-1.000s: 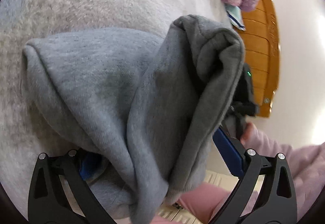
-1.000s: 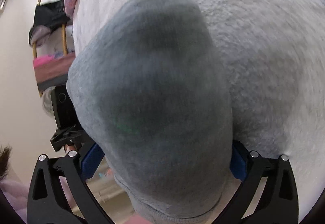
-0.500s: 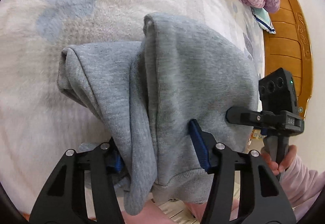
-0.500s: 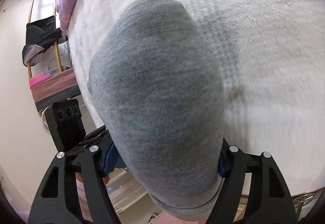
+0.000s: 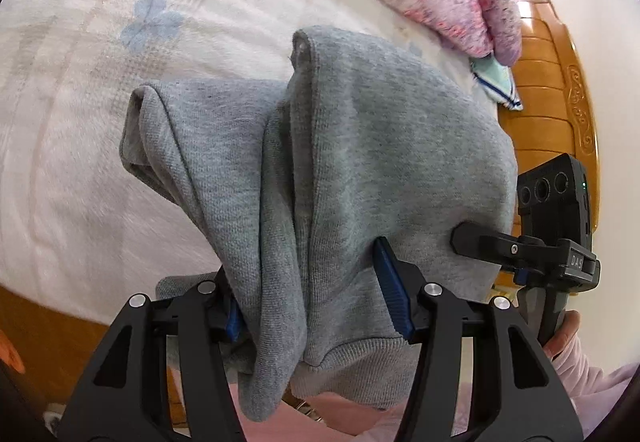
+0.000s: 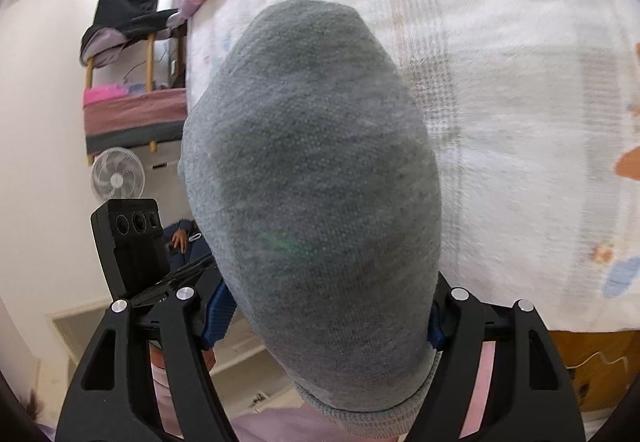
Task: Fold large clothes
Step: 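Lift the folded hoodie with both tools and carry it across the bed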
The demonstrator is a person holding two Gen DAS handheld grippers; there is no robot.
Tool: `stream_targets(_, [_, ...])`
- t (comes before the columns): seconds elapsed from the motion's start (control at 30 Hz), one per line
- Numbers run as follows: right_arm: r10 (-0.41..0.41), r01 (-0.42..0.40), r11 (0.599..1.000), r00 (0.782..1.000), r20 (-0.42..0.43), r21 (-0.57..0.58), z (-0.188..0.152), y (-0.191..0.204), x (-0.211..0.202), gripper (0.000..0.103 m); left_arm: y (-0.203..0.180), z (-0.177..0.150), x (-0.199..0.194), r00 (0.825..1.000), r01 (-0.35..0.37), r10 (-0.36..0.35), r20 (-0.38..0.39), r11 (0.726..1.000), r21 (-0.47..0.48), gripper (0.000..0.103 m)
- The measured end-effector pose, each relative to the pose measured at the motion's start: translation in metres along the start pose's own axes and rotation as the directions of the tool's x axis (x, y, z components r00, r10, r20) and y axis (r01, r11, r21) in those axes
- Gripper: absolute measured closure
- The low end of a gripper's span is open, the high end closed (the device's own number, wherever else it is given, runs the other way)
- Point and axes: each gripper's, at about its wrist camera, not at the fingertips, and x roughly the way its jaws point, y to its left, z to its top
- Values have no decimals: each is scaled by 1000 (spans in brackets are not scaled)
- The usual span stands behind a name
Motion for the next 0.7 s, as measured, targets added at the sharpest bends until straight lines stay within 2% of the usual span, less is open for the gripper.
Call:
stream_targets(0.17, [-19, 20, 998, 999, 26, -56, -22, 1, -52, 34, -54, -29, 0, 999, 14, -15, 44, 1000, 17, 48])
stream_targets(0.4, [-30, 39, 998, 986, 166, -53, -38, -27, -123, 34, -140, -40, 21, 998, 9, -16, 53, 992, 125, 48])
stream_targets(0.6, [-35, 27, 999, 955, 296, 31, -54, -74, -183, 34, -222, -33, 62, 1000, -13, 11, 8, 958, 288, 48])
stream_targets(0.7, [-44, 21, 997, 942, 333, 72, -58, -101, -211, 34, -260, -32, 90, 999, -28, 34, -11, 942, 335, 48])
